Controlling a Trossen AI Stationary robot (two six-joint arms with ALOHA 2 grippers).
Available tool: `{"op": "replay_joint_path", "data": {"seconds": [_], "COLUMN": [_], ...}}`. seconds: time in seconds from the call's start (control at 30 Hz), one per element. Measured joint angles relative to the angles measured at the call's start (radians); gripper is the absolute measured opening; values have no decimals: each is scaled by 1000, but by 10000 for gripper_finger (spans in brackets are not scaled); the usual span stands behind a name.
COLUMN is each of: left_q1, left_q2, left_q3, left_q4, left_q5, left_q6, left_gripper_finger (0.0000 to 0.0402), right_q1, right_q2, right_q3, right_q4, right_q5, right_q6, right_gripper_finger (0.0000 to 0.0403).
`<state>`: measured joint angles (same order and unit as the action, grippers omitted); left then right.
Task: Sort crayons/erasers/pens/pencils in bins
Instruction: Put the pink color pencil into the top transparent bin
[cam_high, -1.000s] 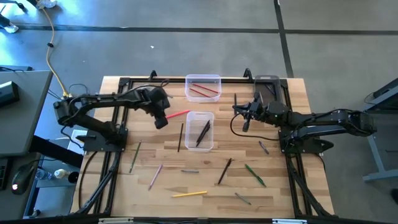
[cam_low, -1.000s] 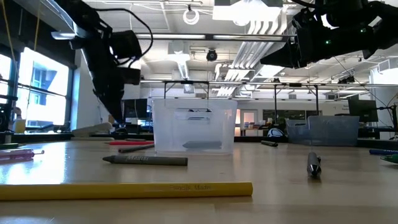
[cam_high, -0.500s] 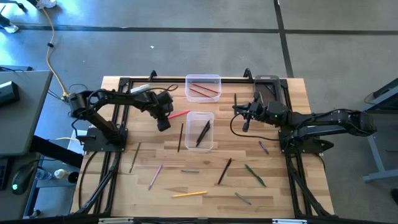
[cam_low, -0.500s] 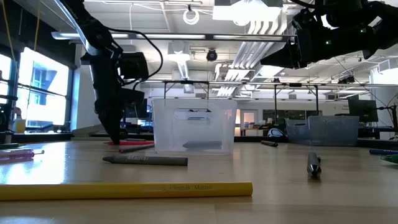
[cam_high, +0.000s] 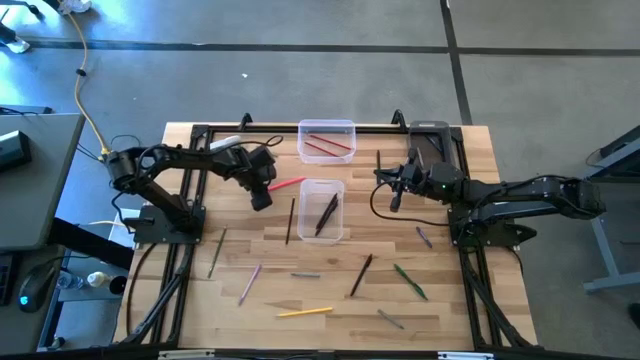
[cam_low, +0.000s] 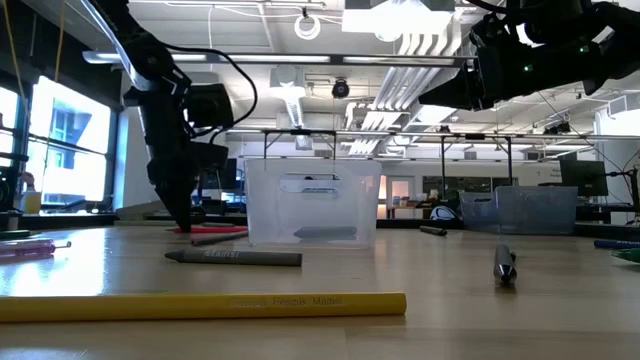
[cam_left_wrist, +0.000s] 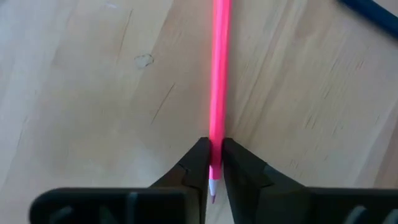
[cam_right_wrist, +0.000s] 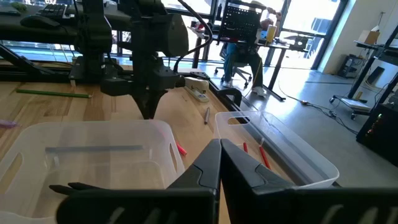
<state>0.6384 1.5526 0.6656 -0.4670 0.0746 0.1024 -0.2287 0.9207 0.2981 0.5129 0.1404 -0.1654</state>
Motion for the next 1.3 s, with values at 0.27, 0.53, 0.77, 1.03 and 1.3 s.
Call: {"op": "replay_joint_path", "data": {"seconds": [0.27, 0.53, 0.77, 1.03, 1.3], "left_q1": [5, 9, 10, 25, 81], "left_q2": [-57, -117, -161, -176, -155], "left_q3": [6, 79, 179, 340, 353], "left_q4": [-42, -123, -140, -119, -111], "left_q5": [-63, -149, -247, -305, -148], "left_q6": [40, 94, 148, 263, 313], "left_gripper_finger": [5, 0, 1, 1, 1], "right_q1": [0, 0, 0, 0, 0], "right_q2": [0, 0, 0, 0, 0], "right_q3": [0, 0, 0, 0, 0], "right_q4": [0, 0, 0, 0, 0], "right_q5": [0, 0, 0, 0, 0], "right_q6": [0, 0, 0, 0, 0], "right_gripper_finger": [0, 0, 0, 0, 0]}}
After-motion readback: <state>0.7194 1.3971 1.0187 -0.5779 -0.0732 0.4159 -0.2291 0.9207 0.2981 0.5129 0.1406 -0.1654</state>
